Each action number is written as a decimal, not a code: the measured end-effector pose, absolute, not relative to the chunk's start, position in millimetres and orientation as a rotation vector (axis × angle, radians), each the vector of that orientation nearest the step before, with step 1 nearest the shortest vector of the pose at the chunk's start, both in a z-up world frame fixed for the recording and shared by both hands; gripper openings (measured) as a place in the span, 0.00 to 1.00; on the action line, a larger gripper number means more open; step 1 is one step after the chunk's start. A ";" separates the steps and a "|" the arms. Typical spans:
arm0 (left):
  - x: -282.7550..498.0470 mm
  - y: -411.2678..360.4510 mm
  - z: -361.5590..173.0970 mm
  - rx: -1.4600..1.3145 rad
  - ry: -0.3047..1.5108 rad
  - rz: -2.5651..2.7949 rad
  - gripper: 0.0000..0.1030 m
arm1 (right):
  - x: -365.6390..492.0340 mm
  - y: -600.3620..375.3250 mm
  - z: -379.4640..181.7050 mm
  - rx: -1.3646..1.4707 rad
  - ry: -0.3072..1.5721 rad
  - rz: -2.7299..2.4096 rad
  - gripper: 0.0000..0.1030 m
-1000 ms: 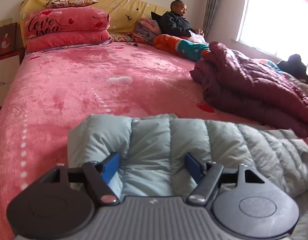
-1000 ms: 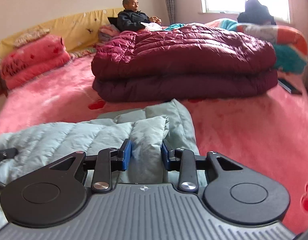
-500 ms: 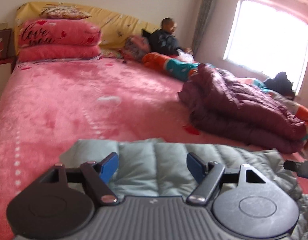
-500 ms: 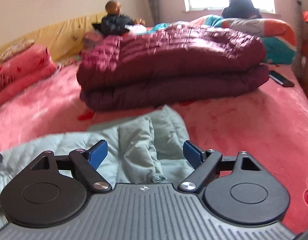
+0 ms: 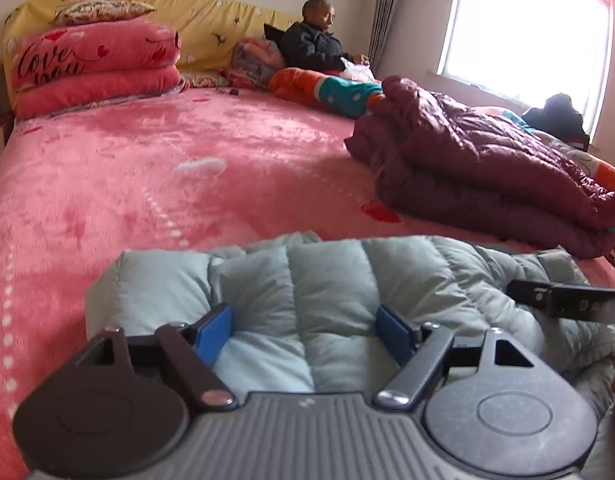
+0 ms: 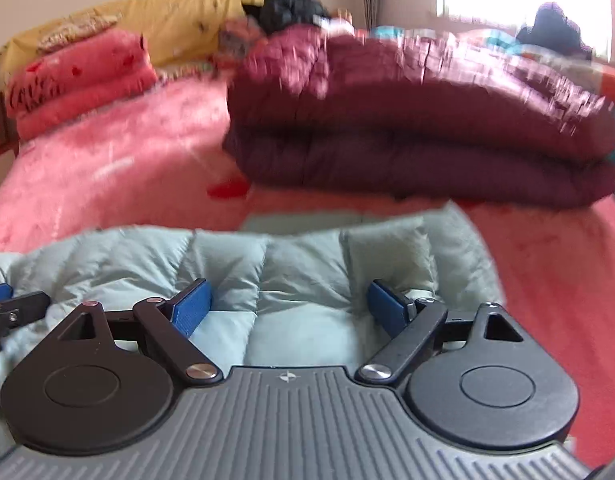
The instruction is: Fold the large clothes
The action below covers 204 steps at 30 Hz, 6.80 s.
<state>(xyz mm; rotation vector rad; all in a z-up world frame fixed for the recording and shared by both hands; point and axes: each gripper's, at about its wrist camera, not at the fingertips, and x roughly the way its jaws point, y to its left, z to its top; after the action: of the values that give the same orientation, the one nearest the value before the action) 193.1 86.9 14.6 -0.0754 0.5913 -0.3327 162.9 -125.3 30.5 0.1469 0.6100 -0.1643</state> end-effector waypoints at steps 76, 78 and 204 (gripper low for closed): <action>-99.7 68.9 19.7 0.284 0.713 -0.533 0.90 | -117.6 -70.2 12.3 0.030 0.750 -0.163 1.00; -104.3 70.6 21.1 0.295 0.716 -0.539 0.90 | -119.2 -68.9 12.9 0.032 0.757 -0.168 1.00; -63.1 148.8 30.5 -0.381 0.950 -0.757 0.12 | -153.7 -203.1 39.2 0.629 0.912 0.243 0.26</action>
<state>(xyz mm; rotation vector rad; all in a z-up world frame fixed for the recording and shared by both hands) -63.1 148.8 30.5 -0.3811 0.9505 -0.7572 -153.7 -203.1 39.2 0.6287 0.9118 0.2425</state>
